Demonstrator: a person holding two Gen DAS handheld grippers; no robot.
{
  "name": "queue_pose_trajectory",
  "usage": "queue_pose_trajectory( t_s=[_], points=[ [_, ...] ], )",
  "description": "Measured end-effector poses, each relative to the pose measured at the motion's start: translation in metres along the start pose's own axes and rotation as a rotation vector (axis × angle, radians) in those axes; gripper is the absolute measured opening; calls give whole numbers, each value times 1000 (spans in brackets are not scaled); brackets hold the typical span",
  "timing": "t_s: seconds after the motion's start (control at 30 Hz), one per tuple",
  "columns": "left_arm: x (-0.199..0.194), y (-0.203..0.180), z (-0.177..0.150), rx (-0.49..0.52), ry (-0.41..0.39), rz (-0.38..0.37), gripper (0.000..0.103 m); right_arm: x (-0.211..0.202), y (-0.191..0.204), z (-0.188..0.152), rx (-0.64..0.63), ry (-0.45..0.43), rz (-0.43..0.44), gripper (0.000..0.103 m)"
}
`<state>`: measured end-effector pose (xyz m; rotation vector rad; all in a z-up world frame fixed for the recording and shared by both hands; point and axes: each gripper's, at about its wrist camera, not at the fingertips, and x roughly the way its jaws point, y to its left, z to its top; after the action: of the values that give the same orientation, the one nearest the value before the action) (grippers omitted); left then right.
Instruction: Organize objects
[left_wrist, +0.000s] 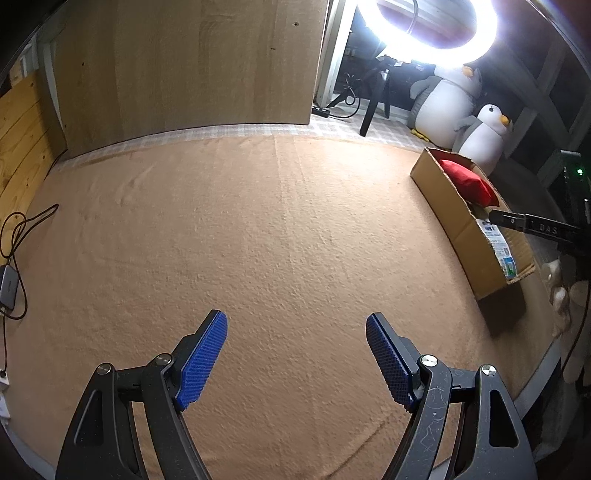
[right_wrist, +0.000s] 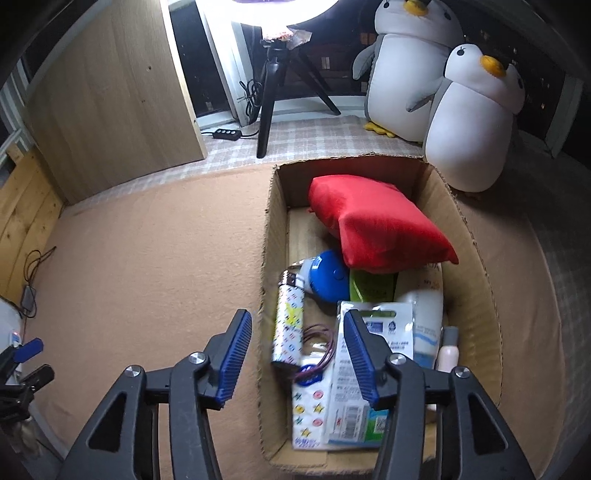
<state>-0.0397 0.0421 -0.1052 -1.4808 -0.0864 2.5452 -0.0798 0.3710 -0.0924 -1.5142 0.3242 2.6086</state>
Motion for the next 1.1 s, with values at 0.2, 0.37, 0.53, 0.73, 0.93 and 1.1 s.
queue_pose_trajectory(
  t_s=[0.2,0.37,0.53,0.73,0.93,1.1],
  points=[
    [-8,0,-3,19,-13,0,81,-20,20,-16,-1,-21,16,55],
    [-19,5,-4,31,-32,7,84,-35,46,-34,-26,-25,29,62],
    [-32,10,-6,39,-54,17,87,-46,71,-56,-35,-21,46,65],
    [-44,19,-11,44,-72,35,92,-57,95,-77,-10,-28,50,66],
    [-54,26,-18,41,-79,50,94,-69,118,-95,0,-55,14,67],
    [-62,32,-23,25,-90,68,96,-77,136,-108,-1,-80,-7,69]
  ],
)
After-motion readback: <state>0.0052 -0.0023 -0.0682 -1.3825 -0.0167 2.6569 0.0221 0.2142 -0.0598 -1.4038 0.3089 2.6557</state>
